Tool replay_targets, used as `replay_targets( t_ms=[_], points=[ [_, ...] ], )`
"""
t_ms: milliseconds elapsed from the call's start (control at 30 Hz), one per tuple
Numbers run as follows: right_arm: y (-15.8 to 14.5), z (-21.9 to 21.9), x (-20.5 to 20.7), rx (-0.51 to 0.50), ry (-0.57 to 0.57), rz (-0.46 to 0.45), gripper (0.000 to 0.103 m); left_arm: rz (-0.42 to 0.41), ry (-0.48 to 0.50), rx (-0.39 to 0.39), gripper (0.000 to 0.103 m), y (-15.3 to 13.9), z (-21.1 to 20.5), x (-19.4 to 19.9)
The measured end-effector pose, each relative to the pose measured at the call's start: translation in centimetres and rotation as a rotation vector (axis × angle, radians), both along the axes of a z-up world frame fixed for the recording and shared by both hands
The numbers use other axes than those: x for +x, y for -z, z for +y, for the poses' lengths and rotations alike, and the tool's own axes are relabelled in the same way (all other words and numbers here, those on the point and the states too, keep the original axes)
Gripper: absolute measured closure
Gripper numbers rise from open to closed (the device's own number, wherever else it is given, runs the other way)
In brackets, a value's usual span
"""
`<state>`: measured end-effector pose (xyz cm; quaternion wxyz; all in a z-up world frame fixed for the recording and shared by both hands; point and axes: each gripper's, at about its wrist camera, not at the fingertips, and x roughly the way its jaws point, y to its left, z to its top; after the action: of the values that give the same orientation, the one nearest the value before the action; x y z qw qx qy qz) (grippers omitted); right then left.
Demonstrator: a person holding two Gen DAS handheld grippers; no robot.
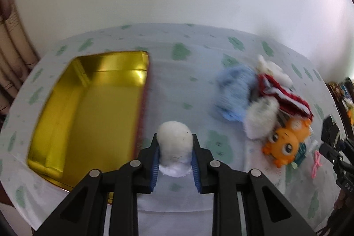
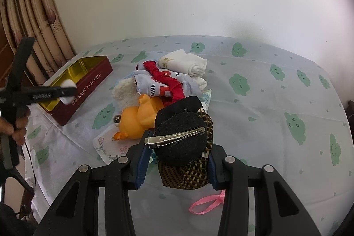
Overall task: Organize soft objects
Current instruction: 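Carry the cotton ball into the red tin and open the left gripper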
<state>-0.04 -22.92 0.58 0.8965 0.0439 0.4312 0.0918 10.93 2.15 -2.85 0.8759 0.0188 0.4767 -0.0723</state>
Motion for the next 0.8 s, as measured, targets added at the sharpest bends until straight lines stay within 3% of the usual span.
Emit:
replay_targets(
  t_ms=[233, 467, 800],
  points=[
    [-0.1, -0.2, 0.0, -0.008, 0.012, -0.007, 0.063, -0.022, -0.126, 0.054, 0.078, -0.9, 6.4, 2.0],
    [0.0, -0.4, 0.1, -0.020, 0.025, -0.005, 0.063, 0.027, -0.228, 0.094, 0.078, 0.9, 12.3, 3.7],
    [0.0, -0.6, 0.1, -0.024, 0.052, 0.004, 0.063, 0.095, -0.242, 0.127, 0.076, 4.2, 13.8, 4.5]
  ],
)
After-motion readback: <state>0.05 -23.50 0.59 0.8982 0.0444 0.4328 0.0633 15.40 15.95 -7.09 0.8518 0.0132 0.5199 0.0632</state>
